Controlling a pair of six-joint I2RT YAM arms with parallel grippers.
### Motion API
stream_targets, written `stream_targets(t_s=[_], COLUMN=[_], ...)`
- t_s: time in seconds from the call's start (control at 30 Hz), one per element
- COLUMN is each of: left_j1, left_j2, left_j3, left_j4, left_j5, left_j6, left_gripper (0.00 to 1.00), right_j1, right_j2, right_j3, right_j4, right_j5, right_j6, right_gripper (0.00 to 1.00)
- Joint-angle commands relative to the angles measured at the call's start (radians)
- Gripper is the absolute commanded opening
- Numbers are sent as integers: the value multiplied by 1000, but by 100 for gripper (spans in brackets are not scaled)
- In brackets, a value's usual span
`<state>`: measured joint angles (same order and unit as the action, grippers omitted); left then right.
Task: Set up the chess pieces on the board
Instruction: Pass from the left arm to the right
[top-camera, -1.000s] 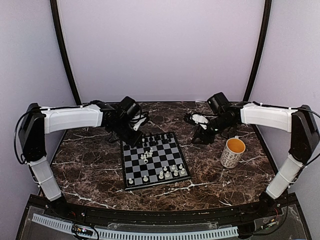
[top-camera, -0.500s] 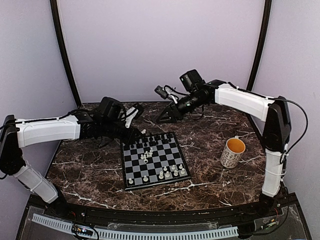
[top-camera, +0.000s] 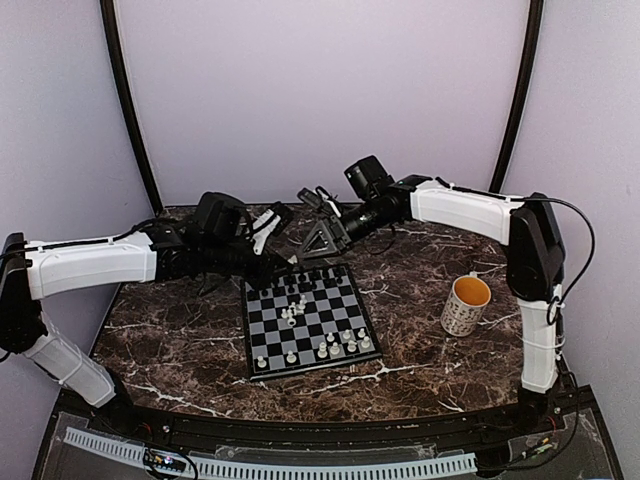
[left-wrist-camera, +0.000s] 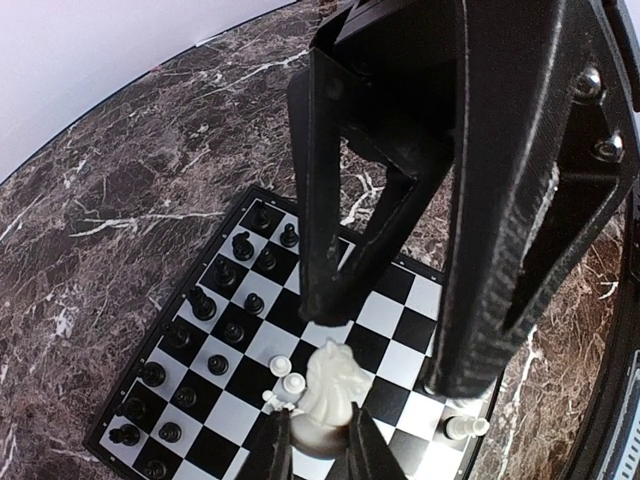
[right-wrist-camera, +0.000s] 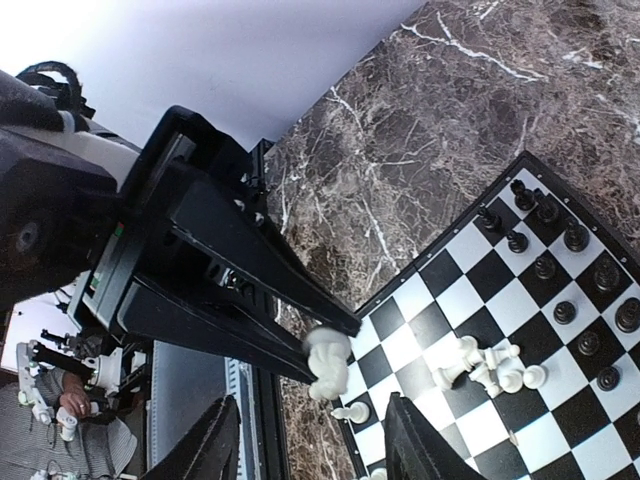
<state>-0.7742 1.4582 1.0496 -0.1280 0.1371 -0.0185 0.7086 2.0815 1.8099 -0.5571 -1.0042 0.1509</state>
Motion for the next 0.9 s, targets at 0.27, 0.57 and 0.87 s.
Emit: stream_targets(t_s=[0.27,0.57,0.87], left_j1=[-17,-17,-17], left_j2=[-30,-28,-25], left_j3=[0,0,2], left_j4=[19,21,18], left_j5=[4,-7,-18], left_j6=[42,42,42], left_gripper=[11,11,11], right_j1=[20,22,22], right_j2=[39,43,52], right_j3=[-7,-26,-33], right_j4=[123,137,159], right_j5=[-96,-83,-92], right_j6=[114,126,142], right_gripper=[43,35,8])
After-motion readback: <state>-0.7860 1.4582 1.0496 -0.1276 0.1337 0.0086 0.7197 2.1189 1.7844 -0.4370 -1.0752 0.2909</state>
